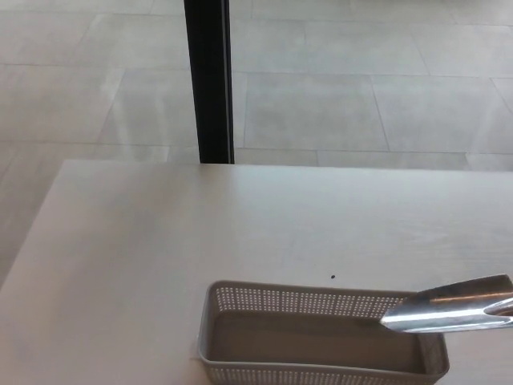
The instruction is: A garden tool is kept on the righthand side and a container is kept on the lefthand side on a desk infront of the robot. the robot uses its right hand to pick up the garden tool and makes a scooping motion inside the container
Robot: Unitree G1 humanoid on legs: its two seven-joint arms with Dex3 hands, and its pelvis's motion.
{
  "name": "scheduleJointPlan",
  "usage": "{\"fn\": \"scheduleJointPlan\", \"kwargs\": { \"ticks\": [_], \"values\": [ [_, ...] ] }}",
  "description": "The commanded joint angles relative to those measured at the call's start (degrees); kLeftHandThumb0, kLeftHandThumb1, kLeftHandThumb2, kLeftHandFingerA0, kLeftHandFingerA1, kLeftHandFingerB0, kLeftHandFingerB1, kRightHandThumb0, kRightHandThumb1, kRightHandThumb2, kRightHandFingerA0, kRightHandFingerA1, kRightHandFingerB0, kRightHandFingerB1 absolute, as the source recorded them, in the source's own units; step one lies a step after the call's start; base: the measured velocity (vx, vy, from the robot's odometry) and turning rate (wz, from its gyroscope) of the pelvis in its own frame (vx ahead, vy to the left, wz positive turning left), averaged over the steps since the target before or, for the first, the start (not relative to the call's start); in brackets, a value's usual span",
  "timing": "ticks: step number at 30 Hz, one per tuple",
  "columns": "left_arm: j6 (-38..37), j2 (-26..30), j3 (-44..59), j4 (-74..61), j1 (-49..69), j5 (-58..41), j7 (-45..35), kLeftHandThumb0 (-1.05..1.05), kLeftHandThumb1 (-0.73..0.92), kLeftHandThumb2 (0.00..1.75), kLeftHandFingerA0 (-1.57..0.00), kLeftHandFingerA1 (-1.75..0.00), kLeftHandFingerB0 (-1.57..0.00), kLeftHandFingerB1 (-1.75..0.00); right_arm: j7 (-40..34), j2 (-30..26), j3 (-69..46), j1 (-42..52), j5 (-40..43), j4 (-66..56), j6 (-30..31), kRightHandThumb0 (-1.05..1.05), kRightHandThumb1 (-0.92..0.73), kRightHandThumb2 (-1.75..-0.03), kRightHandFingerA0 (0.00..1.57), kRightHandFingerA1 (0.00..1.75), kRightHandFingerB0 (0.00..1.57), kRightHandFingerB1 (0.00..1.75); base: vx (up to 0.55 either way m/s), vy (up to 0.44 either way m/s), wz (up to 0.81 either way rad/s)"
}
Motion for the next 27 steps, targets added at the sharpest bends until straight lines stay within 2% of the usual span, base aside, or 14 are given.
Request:
{"fn": "scheduleJointPlan", "kwargs": {
  "ticks": [1,2,3,7,8,9,10,13,15,17,18,20,25,27],
  "values": [
    [0.2,3.9,0.5,-0.7,0.7,-0.5,-1.2,-0.66,-0.08,1.13,-0.94,-1.08,-0.82,-1.0,-25.1,-10.4,5.1,-6.8,-20.1,-3.2,-6.9,-0.2,-0.68,-0.7,1.07,1.74,0.57,1.37,0.0,0.0,0.0],
    [0.1,3.8,0.4,-0.5,0.6,-0.3,-0.9,-0.65,-0.08,1.12,-0.95,-1.08,-0.82,-0.99,-25.7,-10.8,5.3,-7.3,-20.8,-3.5,-6.8,-0.25,-0.7,-0.69,0.82,1.75,0.52,1.46,0.0,0.0,0.0],
    [0.5,3.8,0.3,-0.2,0.3,-0.1,-0.6,-0.66,-0.08,1.13,-0.95,-1.08,-0.82,-0.99,-25.9,-11.2,4.9,-8.0,-20.2,-3.7,-8.3,-0.44,-0.56,-0.93,1.13,1.39,0.69,1.13,0.0,0.0,0.0],
    [0.5,4.0,0.6,-0.6,0.3,-0.5,-1.0,-0.68,-0.08,1.12,-0.92,-1.09,-0.82,-1.0,-25.5,-12.5,5.0,-9.3,-20.6,-4.9,-8.5,-0.42,-0.5,-0.93,1.17,1.36,0.71,1.05,0.0,0.0,0.0],
    [0.3,4.0,0.9,-0.5,0.3,-0.8,-1.0,-0.68,-0.08,1.12,-0.92,-1.09,-0.82,-1.0,-25.6,-12.9,4.8,-9.7,-20.9,-5.6,-8.3,-0.42,-0.5,-0.93,1.17,1.36,0.71,1.05,0.0,0.0,0.0],
    [0.3,4.0,0.7,-0.5,0.3,-0.6,-0.9,-0.68,-0.08,1.13,-0.95,-1.08,-0.85,-0.99,-25.8,-13.0,4.8,-9.9,-21.1,-5.8,-8.1,-0.37,-0.66,-0.62,0.89,1.74,0.66,1.24,0.0,0.0,0.0],
    [0.2,4.1,0.6,-0.7,0.4,-0.5,-1.0,-0.58,-0.06,1.11,-1.07,-1.15,-0.92,-1.03,-25.9,-13.2,4.5,-10.1,-21.4,-6.4,-7.8,-0.39,-0.46,-0.9,1.21,1.37,0.74,1.05,0.0,0.0,0.0],
    [0.2,4.1,0.4,-0.7,0.2,-0.3,-0.6,-0.65,-0.12,1.17,-1.0,-1.09,-0.85,-1.0,-20.5,-14.0,2.8,-10.5,-19.4,-9.9,-8.4,-0.36,-0.44,-0.9,1.23,1.37,0.76,1.03,0.0,0.0,0.0],
    [0.2,4.1,0.4,-0.5,0.1,-0.3,-0.8,-0.58,-0.04,1.11,-1.1,-1.14,-0.91,-1.01,-19.1,-14.3,2.4,-10.6,-18.9,-11.2,-8.6,-0.37,-0.45,-0.91,1.23,1.37,0.77,1.02,0.0,0.0,0.0],
    [0.1,4.0,0.1,-0.3,-0.1,0.0,-0.4,-0.66,-0.11,1.16,-0.97,-1.09,-0.86,-1.0,-17.8,-14.3,2.1,-10.5,-18.6,-12.8,-7.9,-0.35,-0.45,-0.91,1.23,1.36,0.78,1.01,0.0,0.0,0.0],
    [0.0,4.1,-0.1,-0.7,0.0,0.0,-0.7,-0.59,-0.03,1.11,-1.09,-1.13,-0.93,-1.02,-15.4,-14.7,1.8,-10.4,-17.5,-14.2,-8.6,-0.4,-0.6,-0.63,0.93,1.7,0.77,1.05,0.0,0.0,0.0],
    [0.1,4.2,-0.4,-1.0,0.0,0.1,-0.9,-0.67,-0.12,1.18,-0.97,-1.1,-0.88,-1.01,-15.6,-14.3,2.0,-10.6,-17.7,-15.9,-9.4,-0.27,-0.57,-0.61,0.95,1.71,0.83,1.07,0.0,0.0,0.0],
    [0.4,4.1,-0.1,-0.7,0.3,-0.2,-1.1,-0.6,-0.05,1.09,-1.07,-1.14,-0.91,-1.02,-13.4,-12.3,3.7,-12.9,-19.5,-19.4,-9.6,-0.35,-0.57,-0.62,0.9,1.65,0.89,0.81,0.0,0.0,0.0],
    [0.0,3.9,0.3,-0.5,0.3,-0.7,-1.8,-0.61,-0.06,1.09,-1.01,-1.15,-0.88,-1.02,-11.0,-11.8,3.6,-12.9,-19.5,-20.9,-8.9,-0.34,-0.57,-0.6,0.92,1.7,0.93,0.86,0.0,0.0,0.0]
  ]
}}
